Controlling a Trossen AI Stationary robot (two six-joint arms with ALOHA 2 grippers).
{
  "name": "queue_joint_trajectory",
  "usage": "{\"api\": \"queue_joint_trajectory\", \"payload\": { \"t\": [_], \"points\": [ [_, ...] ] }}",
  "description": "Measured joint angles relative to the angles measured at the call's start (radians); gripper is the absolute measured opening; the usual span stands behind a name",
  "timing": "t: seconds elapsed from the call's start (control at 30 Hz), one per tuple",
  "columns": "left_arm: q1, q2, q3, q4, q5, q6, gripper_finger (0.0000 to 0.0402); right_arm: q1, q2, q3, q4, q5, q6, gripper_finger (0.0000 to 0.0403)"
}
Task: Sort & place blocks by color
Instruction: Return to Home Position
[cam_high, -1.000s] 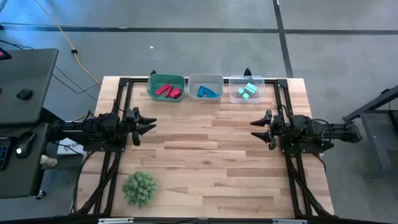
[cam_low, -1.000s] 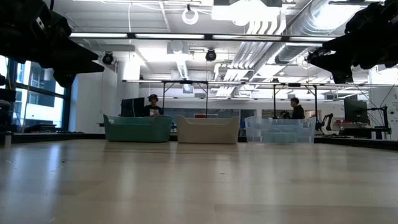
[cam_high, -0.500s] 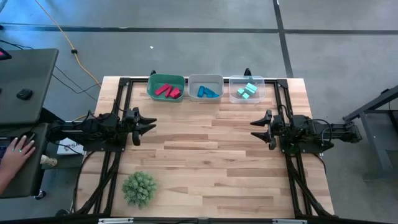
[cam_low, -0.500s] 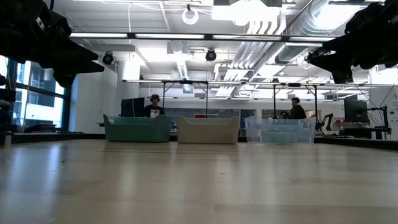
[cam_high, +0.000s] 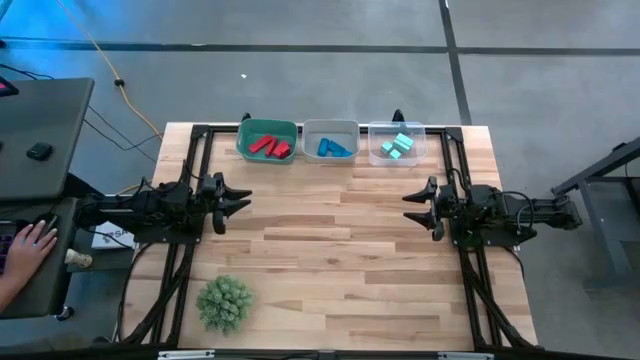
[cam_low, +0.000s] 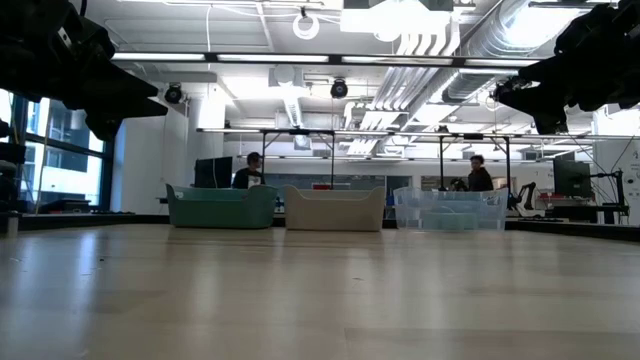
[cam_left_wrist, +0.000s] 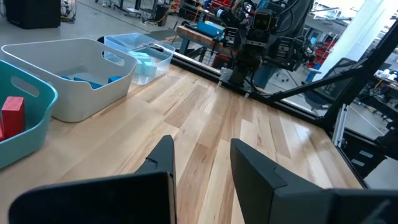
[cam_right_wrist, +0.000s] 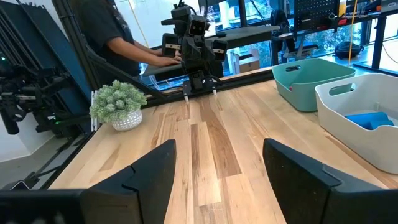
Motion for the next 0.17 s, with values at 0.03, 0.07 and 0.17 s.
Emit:
{"api": "queue_joint_trajectory", "payload": {
  "t": [0.03,0.07,0.17],
  "points": [
    [0.0,0.0,0.0,0.0,0.0,0.0,0.0076,0.0,0.0,0.0,0.0,0.0,-0.001,0.0231],
    [0.0,0.0,0.0,0.0,0.0,0.0,0.0076,0.0,0.0,0.0,0.0,0.0,-0.002,0.0231],
    [0.0,0.0,0.0,0.0,0.0,0.0,0.0076,0.0,0.0,0.0,0.0,0.0,0.0,0.0231]
  ]
}}
